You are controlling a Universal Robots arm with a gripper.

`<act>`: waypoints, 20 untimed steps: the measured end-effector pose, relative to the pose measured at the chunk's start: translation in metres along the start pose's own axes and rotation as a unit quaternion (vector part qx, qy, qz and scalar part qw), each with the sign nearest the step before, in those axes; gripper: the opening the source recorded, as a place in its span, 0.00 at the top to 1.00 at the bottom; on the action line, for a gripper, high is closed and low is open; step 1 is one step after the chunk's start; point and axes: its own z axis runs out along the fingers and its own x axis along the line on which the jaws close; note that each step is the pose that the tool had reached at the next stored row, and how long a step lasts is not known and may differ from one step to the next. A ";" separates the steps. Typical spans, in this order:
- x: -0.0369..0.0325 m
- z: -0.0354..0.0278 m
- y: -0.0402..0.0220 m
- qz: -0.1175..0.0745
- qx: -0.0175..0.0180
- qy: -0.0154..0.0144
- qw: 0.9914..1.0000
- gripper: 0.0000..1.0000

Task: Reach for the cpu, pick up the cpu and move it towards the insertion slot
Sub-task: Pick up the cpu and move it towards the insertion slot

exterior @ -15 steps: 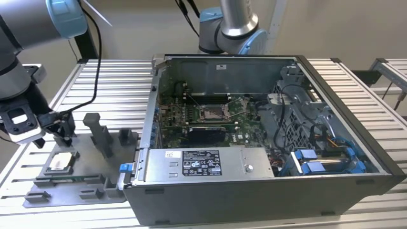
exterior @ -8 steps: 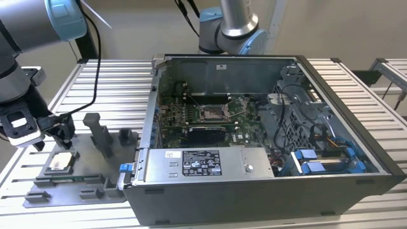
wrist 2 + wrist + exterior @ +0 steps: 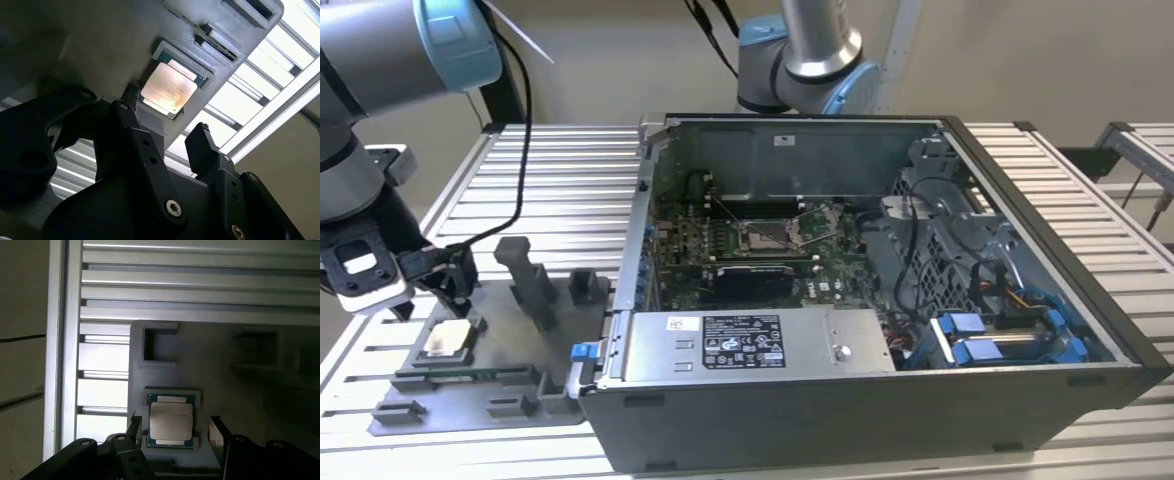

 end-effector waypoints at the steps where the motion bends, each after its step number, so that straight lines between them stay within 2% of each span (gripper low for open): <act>1: 0.0000 0.0003 -0.0003 0.000 0.000 0.000 1.000 0.00; 10: 0.0000 0.0015 -0.0005 0.000 0.000 0.000 1.000 0.00; 20: 0.0000 0.0101 -0.0014 0.000 0.000 0.000 1.000 0.00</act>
